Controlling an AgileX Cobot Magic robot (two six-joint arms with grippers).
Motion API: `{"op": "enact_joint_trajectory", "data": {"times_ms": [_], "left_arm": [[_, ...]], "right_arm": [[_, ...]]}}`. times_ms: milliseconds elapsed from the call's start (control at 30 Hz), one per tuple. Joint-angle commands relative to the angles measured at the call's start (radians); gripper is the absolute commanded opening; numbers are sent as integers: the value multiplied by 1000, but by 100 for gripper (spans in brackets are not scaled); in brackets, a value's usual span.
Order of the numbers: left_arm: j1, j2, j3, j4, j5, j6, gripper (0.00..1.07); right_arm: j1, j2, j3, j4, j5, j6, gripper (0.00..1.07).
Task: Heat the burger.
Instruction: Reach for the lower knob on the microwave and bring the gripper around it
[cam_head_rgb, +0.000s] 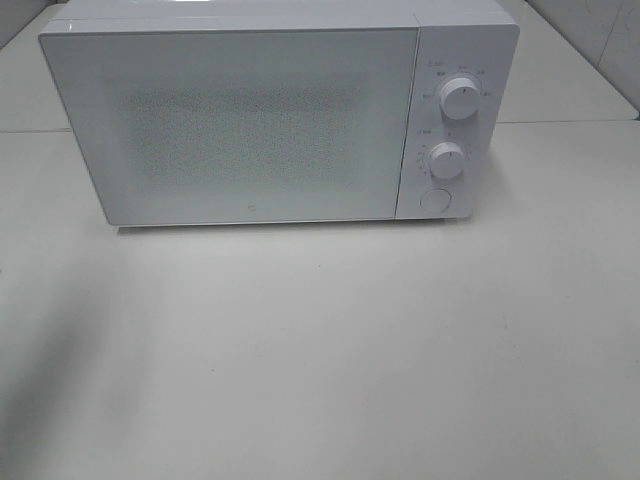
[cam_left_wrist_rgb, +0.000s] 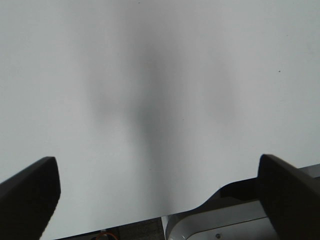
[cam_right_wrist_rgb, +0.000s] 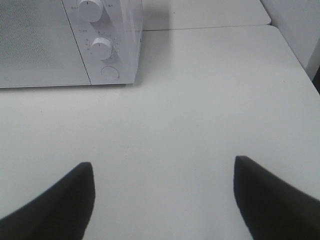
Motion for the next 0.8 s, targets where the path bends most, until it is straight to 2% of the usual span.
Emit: {"op": "enact_joint_trajectory", "data": {"times_ms": [33,167,233,267,300,467,800], "left_arm": [[51,-70,69,-2,-44,19,101],[104,-233,177,-8,-103,19,101],[108,-265,192,-6,-103,19,101],[115,-349,230,-4,-101,19,101],[115,-349,230,-4,-101,19,101],[115,-591,330,-13,-137,20,101],[115,-824,334,13,-145,4,101]], "right_arm": [[-5,-29,1,-4,-6,0,76],[-5,-29,1,-4,-6,0,76],[-5,-29,1,-4,-6,0,76],[-5,-29,1,-4,-6,0,76],[-5,-29,1,-4,-6,0,76],[-5,-29,1,-4,-6,0,76],[-5,-29,1,-4,-6,0,76]]}}
